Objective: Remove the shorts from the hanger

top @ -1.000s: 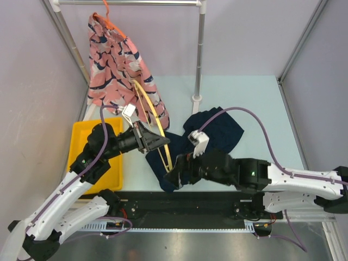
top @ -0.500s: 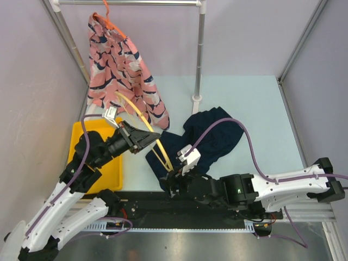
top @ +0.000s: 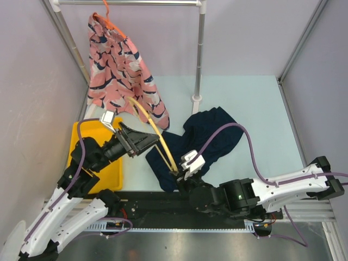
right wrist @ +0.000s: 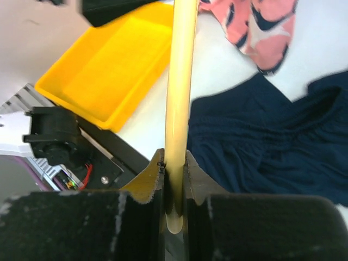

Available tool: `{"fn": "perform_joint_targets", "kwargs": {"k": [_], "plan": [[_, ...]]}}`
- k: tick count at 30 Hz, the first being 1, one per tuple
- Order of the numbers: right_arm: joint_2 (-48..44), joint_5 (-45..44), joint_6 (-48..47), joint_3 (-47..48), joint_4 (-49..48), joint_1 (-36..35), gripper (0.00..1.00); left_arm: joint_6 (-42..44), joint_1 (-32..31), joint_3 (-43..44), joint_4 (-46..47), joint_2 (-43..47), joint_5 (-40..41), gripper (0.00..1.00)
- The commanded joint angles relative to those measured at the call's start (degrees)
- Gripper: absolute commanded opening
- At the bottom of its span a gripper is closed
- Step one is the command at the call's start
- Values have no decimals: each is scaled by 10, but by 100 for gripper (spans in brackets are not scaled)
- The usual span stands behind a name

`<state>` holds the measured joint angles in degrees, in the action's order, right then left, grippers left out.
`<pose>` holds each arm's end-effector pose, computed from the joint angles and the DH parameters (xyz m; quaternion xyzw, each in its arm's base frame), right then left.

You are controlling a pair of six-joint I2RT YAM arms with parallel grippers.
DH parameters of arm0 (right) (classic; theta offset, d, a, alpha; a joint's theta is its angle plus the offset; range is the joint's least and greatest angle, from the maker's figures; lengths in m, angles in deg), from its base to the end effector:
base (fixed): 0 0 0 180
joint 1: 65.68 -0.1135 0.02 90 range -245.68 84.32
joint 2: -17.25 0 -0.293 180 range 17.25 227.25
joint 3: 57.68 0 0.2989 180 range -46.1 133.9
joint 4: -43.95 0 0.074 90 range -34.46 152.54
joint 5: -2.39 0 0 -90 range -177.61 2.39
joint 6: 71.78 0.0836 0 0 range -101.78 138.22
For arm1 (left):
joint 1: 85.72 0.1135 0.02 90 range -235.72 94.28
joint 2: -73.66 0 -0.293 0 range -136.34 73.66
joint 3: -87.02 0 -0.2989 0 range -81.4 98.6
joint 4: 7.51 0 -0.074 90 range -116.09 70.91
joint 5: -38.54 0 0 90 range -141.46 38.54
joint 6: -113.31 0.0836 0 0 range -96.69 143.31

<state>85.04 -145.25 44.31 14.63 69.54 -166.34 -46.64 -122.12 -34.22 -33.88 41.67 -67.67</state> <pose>0.0106 0.3256 0.3656 -0.2205 0.7400 0.2651 0.5775 0.1412 -0.1331 0.4044 -0.1056 0.6968 -0.6219 0.3415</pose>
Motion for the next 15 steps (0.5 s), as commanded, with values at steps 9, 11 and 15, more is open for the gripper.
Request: {"fn": "perform_joint_targets", "kwargs": {"k": [9,11,15], "plan": [[-114,-113,350,4,386,-47,0,263,1,76,-216,109,142,81],[-124,-127,331,4,366,-38,0,277,1,78,-237,123,161,82],[-159,-96,145,4,238,58,0,301,0,81,-287,146,188,82]]}}
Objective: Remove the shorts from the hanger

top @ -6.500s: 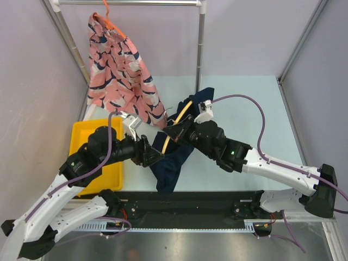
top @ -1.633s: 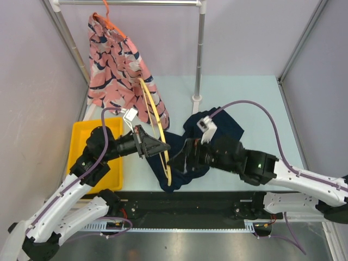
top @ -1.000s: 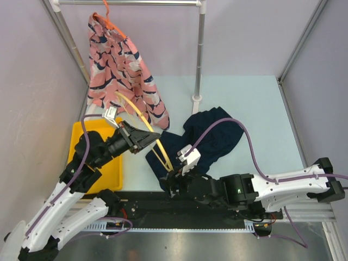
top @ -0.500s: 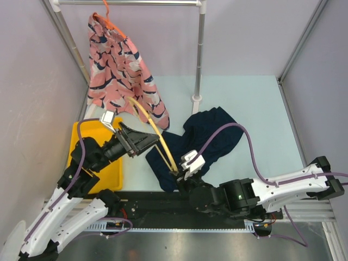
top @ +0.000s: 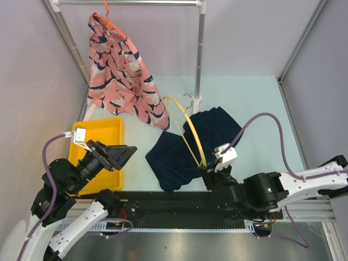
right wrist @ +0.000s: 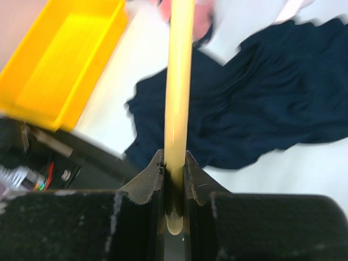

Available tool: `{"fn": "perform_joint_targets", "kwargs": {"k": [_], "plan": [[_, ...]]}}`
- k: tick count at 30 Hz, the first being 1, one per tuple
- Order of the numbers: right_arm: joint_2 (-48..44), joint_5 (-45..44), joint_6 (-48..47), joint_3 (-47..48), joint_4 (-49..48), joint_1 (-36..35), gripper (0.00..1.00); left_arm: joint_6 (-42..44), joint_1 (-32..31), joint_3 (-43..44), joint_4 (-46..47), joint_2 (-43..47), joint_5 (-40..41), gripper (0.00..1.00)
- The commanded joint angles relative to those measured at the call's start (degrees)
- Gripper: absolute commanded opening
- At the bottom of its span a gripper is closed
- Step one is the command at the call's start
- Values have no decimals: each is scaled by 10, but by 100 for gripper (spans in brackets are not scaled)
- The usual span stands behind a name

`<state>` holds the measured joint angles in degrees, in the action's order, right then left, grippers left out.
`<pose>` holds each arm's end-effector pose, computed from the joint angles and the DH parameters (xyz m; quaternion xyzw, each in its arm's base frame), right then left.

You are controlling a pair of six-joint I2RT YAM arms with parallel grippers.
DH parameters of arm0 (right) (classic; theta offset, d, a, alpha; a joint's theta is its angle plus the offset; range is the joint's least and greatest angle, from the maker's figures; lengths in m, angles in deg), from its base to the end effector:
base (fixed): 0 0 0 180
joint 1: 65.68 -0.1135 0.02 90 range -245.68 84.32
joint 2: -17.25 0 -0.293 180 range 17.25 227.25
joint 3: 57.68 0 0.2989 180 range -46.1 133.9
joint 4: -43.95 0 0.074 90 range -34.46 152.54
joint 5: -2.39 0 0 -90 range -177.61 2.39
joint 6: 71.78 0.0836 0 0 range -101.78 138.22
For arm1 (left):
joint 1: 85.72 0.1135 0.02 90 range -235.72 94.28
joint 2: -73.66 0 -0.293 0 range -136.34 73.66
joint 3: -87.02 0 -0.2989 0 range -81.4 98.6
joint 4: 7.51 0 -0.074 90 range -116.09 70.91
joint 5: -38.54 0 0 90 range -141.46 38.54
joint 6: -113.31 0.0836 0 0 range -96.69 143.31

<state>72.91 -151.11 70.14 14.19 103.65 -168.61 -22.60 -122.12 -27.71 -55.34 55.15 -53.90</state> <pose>0.0231 0.2336 0.3623 -0.1489 0.7946 0.2224 0.5450 0.0819 -0.0648 0.4213 -0.0443 0.7123 -0.4723 0.5173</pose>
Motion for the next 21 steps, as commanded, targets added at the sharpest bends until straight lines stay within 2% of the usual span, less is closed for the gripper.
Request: {"fn": "perform_joint_targets", "kwargs": {"k": [1,2,3,5,6,7,10,14,21], "plan": [[-47,-15,-159,9,-139,109,0,66,1,19,-80,16,53,81],[-49,12,-190,9,-198,139,0,68,1,20,-87,19,56,82],[-48,62,-209,15,-216,206,0,71,1,24,-99,22,59,81],[-34,114,-251,27,-248,273,0,72,1,28,-109,29,59,81],[-25,168,-264,46,-253,303,0,72,1,31,-116,30,57,82],[-15,192,-281,58,-258,357,0,73,1,36,-122,31,56,82],[26,282,-313,95,-293,423,0,73,0,49,-140,39,59,81],[72,339,-344,141,-345,460,0,74,1,62,-165,51,67,82],[148,452,-334,216,-413,526,0,82,1,82,-181,47,73,82]]}}
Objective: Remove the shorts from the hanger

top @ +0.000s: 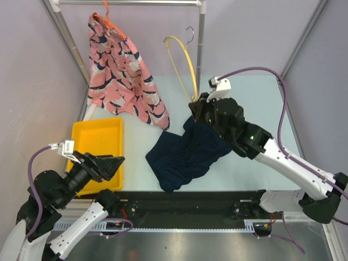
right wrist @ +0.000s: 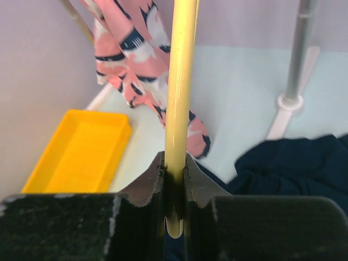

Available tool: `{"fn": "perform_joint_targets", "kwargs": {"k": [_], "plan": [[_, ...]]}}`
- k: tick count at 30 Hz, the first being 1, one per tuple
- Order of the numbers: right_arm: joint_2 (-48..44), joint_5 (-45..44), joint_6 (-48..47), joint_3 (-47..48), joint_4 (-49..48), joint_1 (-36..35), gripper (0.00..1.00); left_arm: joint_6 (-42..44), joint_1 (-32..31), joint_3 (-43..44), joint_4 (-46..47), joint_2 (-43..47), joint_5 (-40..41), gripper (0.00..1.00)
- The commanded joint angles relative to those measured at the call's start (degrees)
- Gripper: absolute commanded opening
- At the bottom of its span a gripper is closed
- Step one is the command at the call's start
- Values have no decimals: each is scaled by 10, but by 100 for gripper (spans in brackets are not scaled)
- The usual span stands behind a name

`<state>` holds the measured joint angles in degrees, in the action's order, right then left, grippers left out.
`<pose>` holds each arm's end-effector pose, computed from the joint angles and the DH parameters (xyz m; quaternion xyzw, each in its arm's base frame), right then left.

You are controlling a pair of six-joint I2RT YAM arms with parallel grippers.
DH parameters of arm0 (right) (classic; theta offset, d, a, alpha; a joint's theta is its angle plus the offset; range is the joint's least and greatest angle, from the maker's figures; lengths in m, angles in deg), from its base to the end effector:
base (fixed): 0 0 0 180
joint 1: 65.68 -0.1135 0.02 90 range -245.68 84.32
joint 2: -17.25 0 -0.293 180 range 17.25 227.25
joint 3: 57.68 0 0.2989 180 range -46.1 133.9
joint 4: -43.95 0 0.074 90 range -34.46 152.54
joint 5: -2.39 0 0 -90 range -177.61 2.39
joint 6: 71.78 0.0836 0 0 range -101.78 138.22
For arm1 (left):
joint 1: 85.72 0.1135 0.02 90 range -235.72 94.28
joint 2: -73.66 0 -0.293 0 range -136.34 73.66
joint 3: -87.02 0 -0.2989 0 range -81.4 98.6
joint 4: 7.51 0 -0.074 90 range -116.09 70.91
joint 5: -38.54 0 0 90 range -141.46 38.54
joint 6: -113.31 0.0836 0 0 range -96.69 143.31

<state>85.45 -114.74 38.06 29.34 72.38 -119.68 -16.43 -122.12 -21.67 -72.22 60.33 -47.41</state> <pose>0.2309 0.2530 0.4572 -0.0734 0.7543 0.2336 0.6092 0.0435 -0.0247 0.4160 -0.0452 0.7459 -0.3886 0.5390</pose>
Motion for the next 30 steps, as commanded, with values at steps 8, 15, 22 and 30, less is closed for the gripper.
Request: {"fn": "perform_joint_targets", "kwargs": {"k": [8,15,22,30], "plan": [[169,161,45,242,-68,76,0,20,1,33,-25,-5,9,82],[235,182,145,335,-27,114,0,23,1,53,-43,-6,6,82],[233,240,223,314,-31,176,0,28,1,61,-54,-9,2,82],[229,266,217,306,-9,197,0,27,1,49,-42,-10,-12,82]]}}
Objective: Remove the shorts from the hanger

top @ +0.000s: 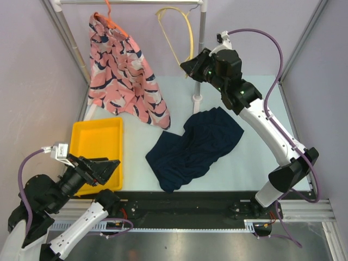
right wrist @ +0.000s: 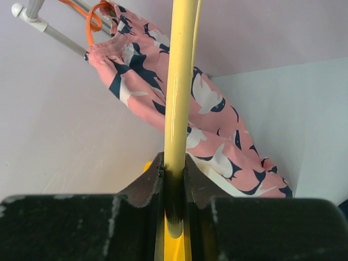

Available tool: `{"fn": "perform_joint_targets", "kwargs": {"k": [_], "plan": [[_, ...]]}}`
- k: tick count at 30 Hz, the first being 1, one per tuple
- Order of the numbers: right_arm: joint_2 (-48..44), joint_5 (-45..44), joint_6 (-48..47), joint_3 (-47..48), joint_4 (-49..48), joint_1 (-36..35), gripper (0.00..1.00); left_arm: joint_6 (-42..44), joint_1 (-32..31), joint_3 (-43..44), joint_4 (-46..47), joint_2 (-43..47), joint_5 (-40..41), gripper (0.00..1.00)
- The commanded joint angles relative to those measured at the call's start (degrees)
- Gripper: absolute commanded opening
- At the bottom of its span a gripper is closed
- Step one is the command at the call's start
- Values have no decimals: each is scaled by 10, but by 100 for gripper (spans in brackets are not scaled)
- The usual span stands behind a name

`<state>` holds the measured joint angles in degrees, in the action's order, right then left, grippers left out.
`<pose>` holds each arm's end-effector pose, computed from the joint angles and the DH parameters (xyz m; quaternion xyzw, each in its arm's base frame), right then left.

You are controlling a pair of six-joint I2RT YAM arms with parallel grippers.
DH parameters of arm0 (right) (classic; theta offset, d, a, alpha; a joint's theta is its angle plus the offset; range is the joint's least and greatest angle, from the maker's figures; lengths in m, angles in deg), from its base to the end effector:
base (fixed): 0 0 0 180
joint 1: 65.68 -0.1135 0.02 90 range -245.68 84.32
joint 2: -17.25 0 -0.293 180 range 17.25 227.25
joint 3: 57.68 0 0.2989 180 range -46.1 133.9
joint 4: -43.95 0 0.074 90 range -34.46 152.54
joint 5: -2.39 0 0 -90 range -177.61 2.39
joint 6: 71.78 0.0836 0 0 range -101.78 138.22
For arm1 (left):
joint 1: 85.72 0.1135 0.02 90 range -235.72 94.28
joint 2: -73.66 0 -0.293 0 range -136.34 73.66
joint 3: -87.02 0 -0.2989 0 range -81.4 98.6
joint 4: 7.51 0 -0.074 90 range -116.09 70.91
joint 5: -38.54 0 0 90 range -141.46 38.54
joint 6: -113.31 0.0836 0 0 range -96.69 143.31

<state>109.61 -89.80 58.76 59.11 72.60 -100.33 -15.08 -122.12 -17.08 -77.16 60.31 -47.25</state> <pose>0.3813 0.2597 0.5183 0.0506 0.7309 0.4040 0.5477 0.0269 -0.0122 0.4269 -0.0373 0.7485 -0.3799 0.5423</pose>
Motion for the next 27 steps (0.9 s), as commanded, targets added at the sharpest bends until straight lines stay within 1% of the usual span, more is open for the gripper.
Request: {"fn": "perform_joint_targets", "kwargs": {"k": [1,5,6,7,8,9,12,13,15,16,17,18,19,20,21,22,23,24,25,26,27], "plan": [[-10,16,8,10,-5,3,0,14,1,2,11,-11,-16,82],[-1,16,-10,25,26,-1,0,11,1,-2,15,-13,-30,82],[2,11,-17,29,35,-3,2,11,1,-3,16,-14,-36,82],[5,3,-28,44,57,-8,11,10,1,-4,18,-15,-37,82],[14,-3,-34,52,69,-10,18,10,1,-6,19,-15,-37,82],[17,-8,-39,60,92,-12,31,10,1,-10,20,-17,-57,82],[20,-26,-56,79,118,-25,46,8,1,-25,26,-25,-76,84],[16,-35,-61,77,130,-31,54,8,1,-31,34,-27,-95,84],[0,-47,-74,73,146,-38,64,5,1,-54,46,-37,-116,87],[-7,-62,-77,69,151,-43,67,3,1,-63,58,-41,-140,88],[-17,-66,-80,53,156,-48,69,0,1,-73,63,-48,-156,89],[-39,-73,-83,43,163,-50,77,-3,1,-94,70,-61,-171,93],[-54,-78,-82,27,167,-51,85,-6,1,-105,86,-70,-187,94],[-70,-77,-80,-5,168,-50,86,-14,1,-117,96,-75,-218,96],[-86,-79,-78,-27,168,-49,87,-19,0,-145,107,-79,-231,97],[-123,-82,-76,-47,169,-49,88,-26,1,-160,132,-86,-242,97],[-142,-85,-72,-68,169,-49,95,-39,0,-175,146,-88,-259,97],[-165,-88,-70,-115,170,-48,96,-47,0,-204,160,-88,-266,97],[-183,-91,-67,-137,170,-47,97,-55,0,-218,188,-87,-271,97],[-222,-94,-65,-163,173,-46,97,-71,0,-233,203,-84,-277,97],[-236,-99,-63,-199,192,-45,99,-78,0,-258,217,-83,-288,97]]}}
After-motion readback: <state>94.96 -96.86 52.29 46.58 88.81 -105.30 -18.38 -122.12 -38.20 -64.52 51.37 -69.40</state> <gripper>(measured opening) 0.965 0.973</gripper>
